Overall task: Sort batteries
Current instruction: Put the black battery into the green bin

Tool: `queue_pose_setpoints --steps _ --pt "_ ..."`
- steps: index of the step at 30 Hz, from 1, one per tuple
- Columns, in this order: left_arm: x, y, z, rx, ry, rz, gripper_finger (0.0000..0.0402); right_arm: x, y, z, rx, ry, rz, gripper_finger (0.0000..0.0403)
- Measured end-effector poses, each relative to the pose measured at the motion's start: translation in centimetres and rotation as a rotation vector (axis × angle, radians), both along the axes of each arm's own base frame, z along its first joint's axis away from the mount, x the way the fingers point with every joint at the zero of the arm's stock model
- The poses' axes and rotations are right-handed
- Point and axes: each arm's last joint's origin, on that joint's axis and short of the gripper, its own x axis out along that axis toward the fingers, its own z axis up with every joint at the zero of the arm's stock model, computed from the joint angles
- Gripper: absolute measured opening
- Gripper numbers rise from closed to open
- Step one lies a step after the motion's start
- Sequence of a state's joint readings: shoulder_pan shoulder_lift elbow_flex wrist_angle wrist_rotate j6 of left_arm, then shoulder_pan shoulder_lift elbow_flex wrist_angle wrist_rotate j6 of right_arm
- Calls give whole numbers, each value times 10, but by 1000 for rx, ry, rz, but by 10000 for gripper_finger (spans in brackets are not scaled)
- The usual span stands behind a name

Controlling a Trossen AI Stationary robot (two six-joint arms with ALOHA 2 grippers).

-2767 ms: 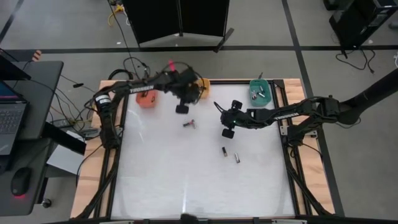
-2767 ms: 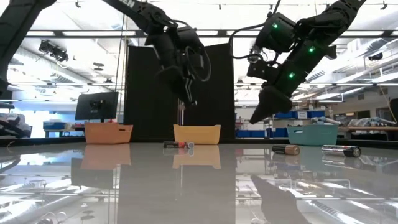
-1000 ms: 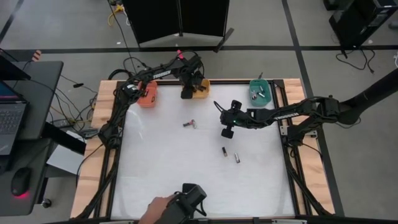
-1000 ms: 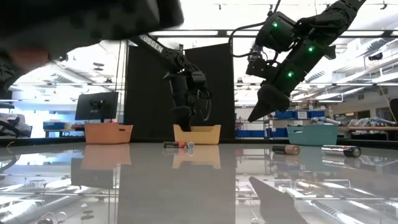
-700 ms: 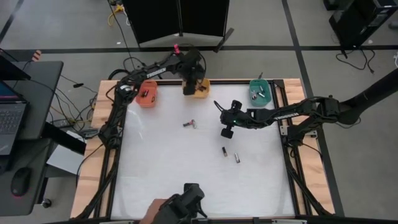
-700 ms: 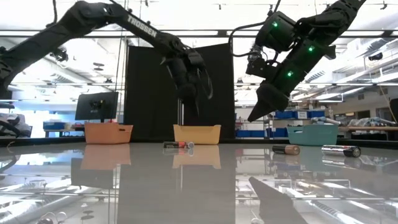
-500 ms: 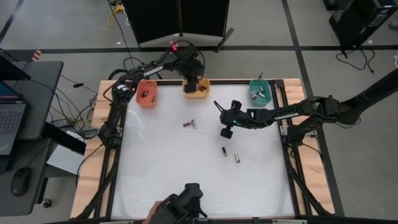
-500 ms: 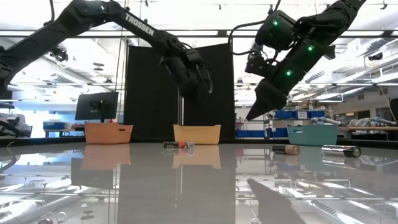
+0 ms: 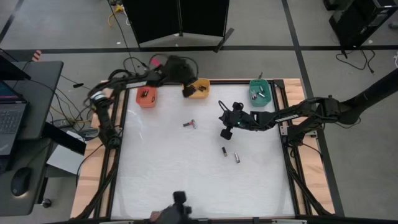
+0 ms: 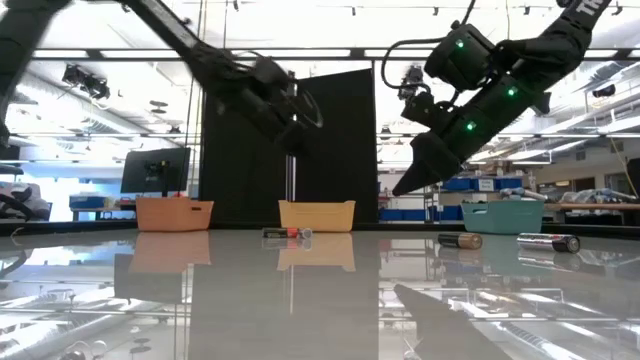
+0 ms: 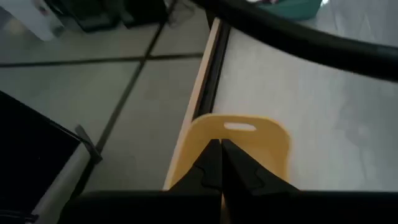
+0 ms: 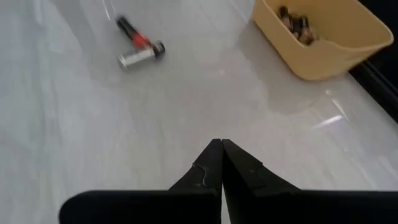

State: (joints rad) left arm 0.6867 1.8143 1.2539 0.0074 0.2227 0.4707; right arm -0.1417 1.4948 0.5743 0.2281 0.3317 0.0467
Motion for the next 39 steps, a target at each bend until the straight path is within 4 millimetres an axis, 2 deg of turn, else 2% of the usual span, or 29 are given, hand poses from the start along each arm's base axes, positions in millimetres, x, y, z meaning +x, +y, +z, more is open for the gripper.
queue_pose_setpoints --steps 6,11,14,17,22,27,33,39 --pt "-42 -56 5 54 -189 4 5 1 2 1 92 -126 12 12" --pt "-73 -98 -7 57 -321 8 6 2 5 0 249 -145 82 24" --pt "-87 -117 -17 57 -394 2 6 4 11 1 335 -116 62 33" --pt "-97 -130 -28 46 -468 -11 6 6 20 7 419 -5 11 35" --pt "-109 -140 -39 74 -536 -28 7 10 41 30 547 194 -104 36" --pt "-110 -141 -41 68 -536 -27 7 8 70 50 675 293 -195 40" --pt "-110 -141 -41 68 -536 -32 7 1 95 49 788 307 -341 82" --pt "-109 -141 -41 50 -541 -27 7 -12 105 38 837 376 -460 144"
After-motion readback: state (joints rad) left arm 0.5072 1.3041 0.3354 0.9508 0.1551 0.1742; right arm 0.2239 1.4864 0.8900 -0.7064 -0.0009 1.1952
